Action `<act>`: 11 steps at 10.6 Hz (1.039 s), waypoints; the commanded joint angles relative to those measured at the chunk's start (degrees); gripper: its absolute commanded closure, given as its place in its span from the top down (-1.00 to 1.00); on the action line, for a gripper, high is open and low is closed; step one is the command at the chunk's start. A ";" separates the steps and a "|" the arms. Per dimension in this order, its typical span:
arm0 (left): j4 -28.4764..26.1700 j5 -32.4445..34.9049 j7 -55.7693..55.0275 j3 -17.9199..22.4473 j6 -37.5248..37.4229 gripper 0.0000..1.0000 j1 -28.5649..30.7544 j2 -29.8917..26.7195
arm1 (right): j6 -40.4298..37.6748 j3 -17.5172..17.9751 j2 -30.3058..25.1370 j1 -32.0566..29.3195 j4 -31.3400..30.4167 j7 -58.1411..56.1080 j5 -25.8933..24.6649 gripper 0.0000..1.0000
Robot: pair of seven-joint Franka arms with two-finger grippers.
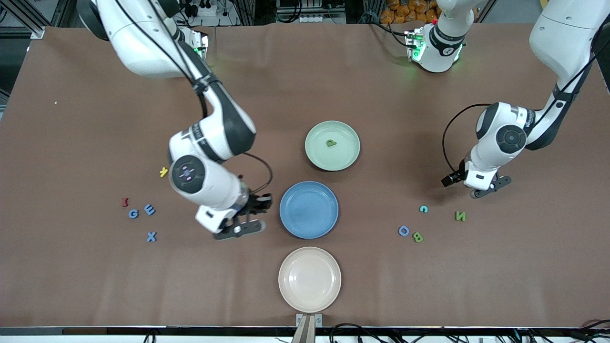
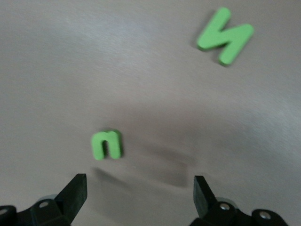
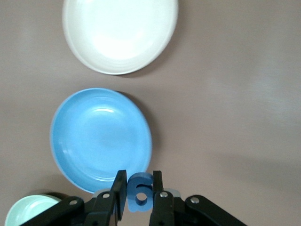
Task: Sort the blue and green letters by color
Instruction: 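Place the blue 6 on the blue plate while the left gripper reaches green n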
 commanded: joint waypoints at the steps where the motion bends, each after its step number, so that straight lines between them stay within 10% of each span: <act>1: -0.94 1.80 0.67 -0.66 1.34 1.00 2.78 -0.89 | 5.99 0.18 1.87 5.37 -0.51 0.29 1.43 -0.93; 5: -0.59 2.59 5.57 -0.66 3.36 1.00 6.89 0.70 | 14.01 0.09 4.60 8.99 -4.03 -0.24 0.99 -0.91; 6: -0.50 2.59 6.64 -0.66 3.36 1.00 7.34 0.70 | 13.93 0.09 4.86 9.61 -4.12 0.02 1.16 -0.55; 8: -0.24 2.59 6.56 -0.74 3.36 1.00 7.26 1.48 | 13.49 -0.09 4.69 9.52 -4.12 4.12 0.82 0.99; 11: 0.73 2.33 5.24 -0.83 3.36 1.00 6.82 2.80 | 9.47 -0.79 3.56 8.65 -4.03 4.59 -0.68 1.00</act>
